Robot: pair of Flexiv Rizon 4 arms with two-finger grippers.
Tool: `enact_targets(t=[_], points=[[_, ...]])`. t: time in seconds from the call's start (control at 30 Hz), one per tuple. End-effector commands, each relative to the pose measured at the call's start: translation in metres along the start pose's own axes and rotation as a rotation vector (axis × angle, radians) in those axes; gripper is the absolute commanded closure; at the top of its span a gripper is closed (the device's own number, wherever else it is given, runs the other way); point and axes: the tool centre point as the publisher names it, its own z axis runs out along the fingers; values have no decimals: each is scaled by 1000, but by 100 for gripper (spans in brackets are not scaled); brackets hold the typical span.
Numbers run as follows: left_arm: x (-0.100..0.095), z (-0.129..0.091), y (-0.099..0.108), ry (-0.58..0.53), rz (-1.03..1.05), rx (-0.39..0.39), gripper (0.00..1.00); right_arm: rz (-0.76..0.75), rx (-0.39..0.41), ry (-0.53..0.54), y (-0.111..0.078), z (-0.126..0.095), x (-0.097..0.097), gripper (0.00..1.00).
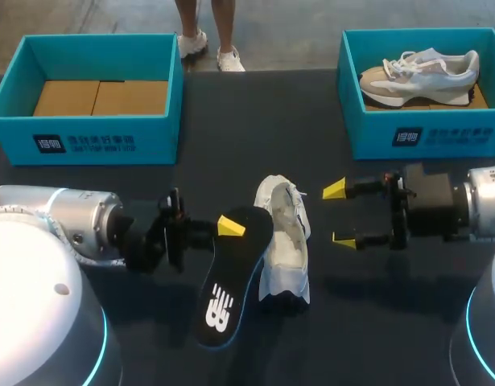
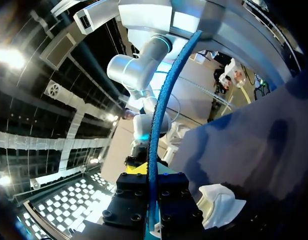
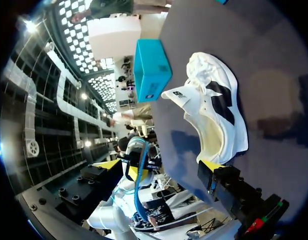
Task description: Take the shoe out of the shoebox, open the shoe tongue, remove and reinsert the insole, then place the shoe into the shoebox
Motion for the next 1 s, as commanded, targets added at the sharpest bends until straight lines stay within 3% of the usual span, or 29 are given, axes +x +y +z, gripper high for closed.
enact_targets(t=[0.03,0.3,0.53,0.73,0.87,1.0], points=[[0,-4,5,-13,-43,11,100,-8,-8,-11,-11,6,-9,0],[11,5,7,-72,-133,50,100,16,-26,-5,-24,1,-23,0],[24,22,3,-78,-159,85,100,91,-112,-94,-35,-5,-31,0],[32,26,3,-69,-172,93,100,128,-158,-93,-47,0,-38,0],[38,27,5,-63,-183,102,100,135,-144,-76,-53,8,-43,0],[43,30,8,-57,-193,105,100,138,-144,-140,-55,14,-47,0]])
